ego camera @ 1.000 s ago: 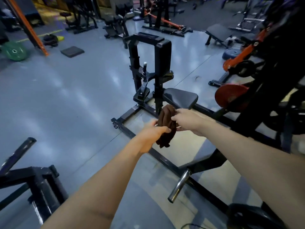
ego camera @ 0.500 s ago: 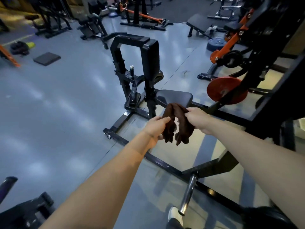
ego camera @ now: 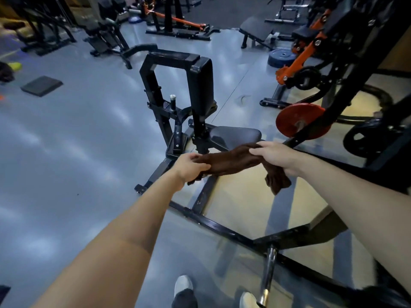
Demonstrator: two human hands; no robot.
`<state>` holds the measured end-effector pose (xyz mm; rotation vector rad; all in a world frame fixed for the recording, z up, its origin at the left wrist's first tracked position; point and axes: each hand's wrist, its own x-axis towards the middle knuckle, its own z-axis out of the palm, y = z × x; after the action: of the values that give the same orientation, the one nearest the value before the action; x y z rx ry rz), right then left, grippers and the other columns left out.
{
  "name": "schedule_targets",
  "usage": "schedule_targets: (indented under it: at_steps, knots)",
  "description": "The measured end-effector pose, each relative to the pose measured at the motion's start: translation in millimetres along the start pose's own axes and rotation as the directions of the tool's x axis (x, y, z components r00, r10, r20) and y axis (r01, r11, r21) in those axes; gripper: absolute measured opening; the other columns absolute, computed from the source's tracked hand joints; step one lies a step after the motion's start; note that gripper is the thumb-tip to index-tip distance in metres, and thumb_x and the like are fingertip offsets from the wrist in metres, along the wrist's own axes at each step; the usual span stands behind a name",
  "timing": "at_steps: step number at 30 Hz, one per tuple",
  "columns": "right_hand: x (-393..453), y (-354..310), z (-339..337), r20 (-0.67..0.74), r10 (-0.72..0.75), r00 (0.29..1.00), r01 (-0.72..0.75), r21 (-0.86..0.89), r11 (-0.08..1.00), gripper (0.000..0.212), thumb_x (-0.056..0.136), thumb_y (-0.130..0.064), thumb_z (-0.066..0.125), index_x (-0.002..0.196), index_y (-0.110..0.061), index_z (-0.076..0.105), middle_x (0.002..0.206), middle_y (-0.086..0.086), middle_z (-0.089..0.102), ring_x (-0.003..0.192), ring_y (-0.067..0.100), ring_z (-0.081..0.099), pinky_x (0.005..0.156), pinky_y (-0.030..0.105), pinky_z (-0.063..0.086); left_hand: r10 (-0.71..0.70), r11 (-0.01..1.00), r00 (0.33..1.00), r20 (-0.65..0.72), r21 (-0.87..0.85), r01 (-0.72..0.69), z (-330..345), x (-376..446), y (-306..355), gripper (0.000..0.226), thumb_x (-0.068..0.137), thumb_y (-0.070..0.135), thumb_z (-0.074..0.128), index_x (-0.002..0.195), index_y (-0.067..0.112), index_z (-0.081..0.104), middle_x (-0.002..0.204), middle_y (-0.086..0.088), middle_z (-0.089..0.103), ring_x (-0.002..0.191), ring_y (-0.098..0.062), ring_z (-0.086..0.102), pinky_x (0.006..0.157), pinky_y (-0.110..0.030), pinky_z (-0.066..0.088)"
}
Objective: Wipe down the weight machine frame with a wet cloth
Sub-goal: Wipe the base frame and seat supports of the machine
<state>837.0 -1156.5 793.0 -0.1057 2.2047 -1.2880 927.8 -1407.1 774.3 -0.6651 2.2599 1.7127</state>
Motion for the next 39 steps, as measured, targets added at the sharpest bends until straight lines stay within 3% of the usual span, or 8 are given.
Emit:
schedule_targets:
  at_steps: [6, 10, 15, 22, 27, 31, 34, 39]
  knots:
    - [13, -47, 41, -0.07, 0.016, 0.997, -0.009, 0.107, 0.994, 0.037, 0.101, -0.044, 0.062, 0.106, -0.009, 0.074, 0.096, 0.02, 0.073, 0.064, 0.036, 0.067, 0.056, 0.042, 0.057, -0.083, 0.95, 0.996, -0.033, -0.303, 0.069, -68, 31, -8, 0.017, 0.092, 0.015, 0.077, 0.105, 0.008, 0.068, 0.098, -0.012, 0.074, 0.078, -0.019, 0.068, 0.066, -0.025, 0.059]
    - [31, -79, 64, -0.095, -0.01, 0.995, 0.029, 0.207, 0.978, 0.037, 0.104, -0.042, 0.055, 0.116, -0.012, 0.074, 0.112, 0.02, 0.075, 0.098, 0.041, 0.073, 0.081, 0.047, 0.06, -0.085, 0.663, 0.996, 0.024, -0.745, 0.075, -98, 42, 1, 0.014, 0.092, 0.03, 0.075, 0.092, 0.016, 0.072, 0.083, -0.002, 0.074, 0.085, -0.018, 0.066, 0.087, -0.032, 0.056]
    - [43, -122, 96, -0.093, -0.072, 0.993, 0.104, 0.418, 0.902, 0.038, 0.11, -0.034, 0.045, 0.131, -0.01, 0.066, 0.125, 0.012, 0.073, 0.113, 0.026, 0.07, 0.094, 0.036, 0.056, -0.01, 0.323, 0.994, 0.105, -0.941, 0.102, -119, 51, 12, 0.062, 0.092, 0.061, 0.065, 0.124, 0.008, 0.069, 0.123, -0.017, 0.072, 0.112, -0.033, 0.071, 0.105, -0.048, 0.052]
    - [38, -134, 115, 0.023, -0.038, 0.999, 0.022, 0.49, 0.872, 0.032, 0.114, -0.025, 0.035, 0.126, -0.025, 0.064, 0.096, -0.002, 0.073, 0.083, 0.009, 0.067, 0.063, 0.023, 0.054, 0.021, 0.479, 0.886, 0.463, -0.782, 0.397, -98, 43, 29, 0.061, 0.093, 0.051, 0.066, 0.133, 0.004, 0.065, 0.125, -0.022, 0.069, 0.121, -0.04, 0.065, 0.109, -0.054, 0.047]
    - [46, -112, 98, -0.217, 0.102, 0.971, 0.023, 0.509, 0.861, 0.033, 0.102, -0.024, 0.051, 0.128, -0.008, 0.064, 0.125, 0.012, 0.071, 0.109, 0.021, 0.066, 0.082, 0.033, 0.05, -0.037, 0.589, 0.943, 0.331, -0.755, 0.288, -75, 63, 33, 0.012, 0.095, 0.012, 0.066, 0.105, 0.006, 0.064, 0.078, -0.01, 0.067, 0.069, -0.019, 0.064, 0.094, -0.029, 0.048]
    - [39, -96, 82, -0.165, 0.152, 0.974, -0.04, 0.537, 0.842, 0.029, 0.097, -0.033, 0.059, 0.116, -0.012, 0.065, 0.115, 0.017, 0.071, 0.103, 0.025, 0.067, 0.092, 0.04, 0.052, -0.079, 0.722, 0.962, 0.261, -0.65, 0.236, -56, 77, 43, 0.045, 0.092, 0.011, 0.07, 0.134, 0.007, 0.055, 0.094, -0.012, 0.07, 0.059, -0.016, 0.066, 0.059, -0.028, 0.056]
    - [34, -87, 71, 0.014, 0.184, 0.983, -0.16, 0.557, 0.815, 0.031, 0.104, -0.039, 0.054, 0.108, -0.013, 0.072, 0.105, 0.01, 0.077, 0.096, 0.02, 0.072, 0.092, 0.035, 0.053, -0.039, 0.781, 0.94, 0.339, -0.576, 0.24, -45, 83, 49, 0.068, 0.086, 0.013, 0.073, 0.148, 0.009, 0.046, 0.097, -0.015, 0.071, 0.066, -0.02, 0.064, 0.066, -0.035, 0.055]
    - [44, -68, 52, -0.09, 0.247, 0.965, -0.145, 0.6, 0.786, 0.033, 0.106, -0.025, 0.057, 0.126, -0.003, 0.069, 0.118, 0.013, 0.076, 0.116, 0.028, 0.07, 0.097, 0.037, 0.052, -0.071, 0.811, 0.906, 0.416, -0.505, 0.296, -30, 88, 55, 0.027, 0.094, 0.014, 0.055, 0.115, 0.002, 0.068, 0.07, -0.006, 0.066, 0.063, -0.018, 0.058, 0.074, -0.03, 0.042]
